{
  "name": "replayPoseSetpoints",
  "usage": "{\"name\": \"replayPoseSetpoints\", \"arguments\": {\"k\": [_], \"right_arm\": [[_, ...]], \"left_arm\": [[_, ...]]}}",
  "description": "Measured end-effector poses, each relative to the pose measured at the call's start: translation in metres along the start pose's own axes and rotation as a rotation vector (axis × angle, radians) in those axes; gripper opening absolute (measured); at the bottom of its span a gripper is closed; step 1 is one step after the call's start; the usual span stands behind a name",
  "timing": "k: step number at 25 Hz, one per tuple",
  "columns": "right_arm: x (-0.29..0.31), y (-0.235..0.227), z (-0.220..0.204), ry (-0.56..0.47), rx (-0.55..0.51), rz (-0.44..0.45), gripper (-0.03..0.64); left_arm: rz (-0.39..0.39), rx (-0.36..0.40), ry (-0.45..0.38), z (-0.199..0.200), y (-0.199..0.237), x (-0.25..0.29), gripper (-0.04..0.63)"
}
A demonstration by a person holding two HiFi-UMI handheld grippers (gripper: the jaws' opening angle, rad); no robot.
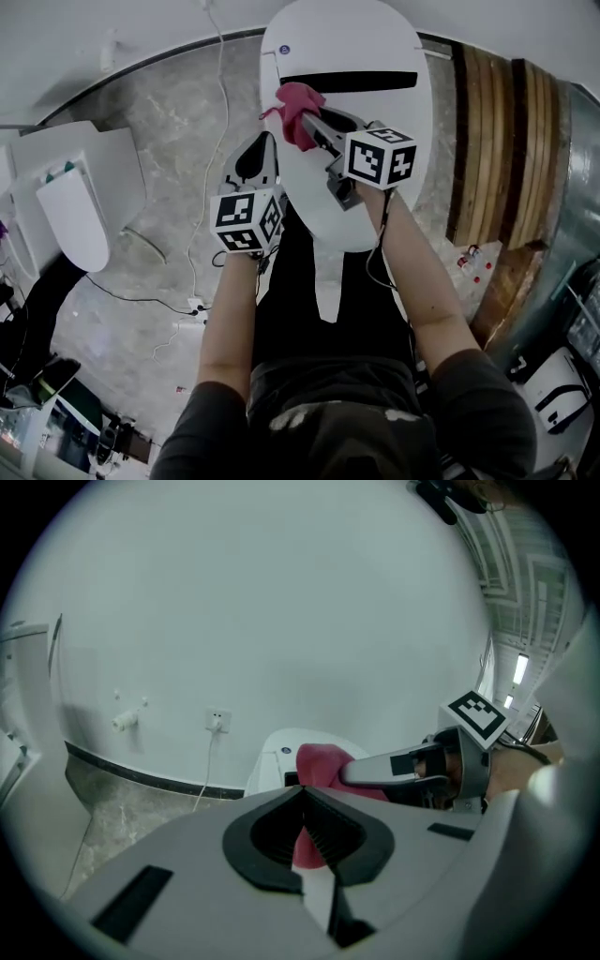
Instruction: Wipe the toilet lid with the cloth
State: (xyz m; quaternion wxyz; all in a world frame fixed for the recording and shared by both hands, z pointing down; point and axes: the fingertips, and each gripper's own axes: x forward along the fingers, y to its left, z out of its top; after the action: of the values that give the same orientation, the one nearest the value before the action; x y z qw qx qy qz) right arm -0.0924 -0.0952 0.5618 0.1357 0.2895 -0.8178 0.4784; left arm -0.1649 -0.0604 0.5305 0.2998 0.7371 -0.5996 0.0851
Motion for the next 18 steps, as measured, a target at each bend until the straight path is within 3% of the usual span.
{"name": "replayPoseSetpoints", "arguments": {"k": [4,9,18], "right_arm": [[0.044,0.012,-0.027,0.049,0.020,-0.017,0.067],[0.071,-0.003,-0.037,0.084,0.009,-0.107,0.067],[0.030,-0.055,-0.021,0.028,0.048,-0.219,0.067]], "left_arm": [[0.013,-0.025,0.005,-0.006,0.031,-0.012,0.008],[0.003,-0.041,0.014,-0.015,0.049,-0.017,0.008],[-0.022,-0.029,0.053,-0.034,0.024,-0.010,0.008]]}}
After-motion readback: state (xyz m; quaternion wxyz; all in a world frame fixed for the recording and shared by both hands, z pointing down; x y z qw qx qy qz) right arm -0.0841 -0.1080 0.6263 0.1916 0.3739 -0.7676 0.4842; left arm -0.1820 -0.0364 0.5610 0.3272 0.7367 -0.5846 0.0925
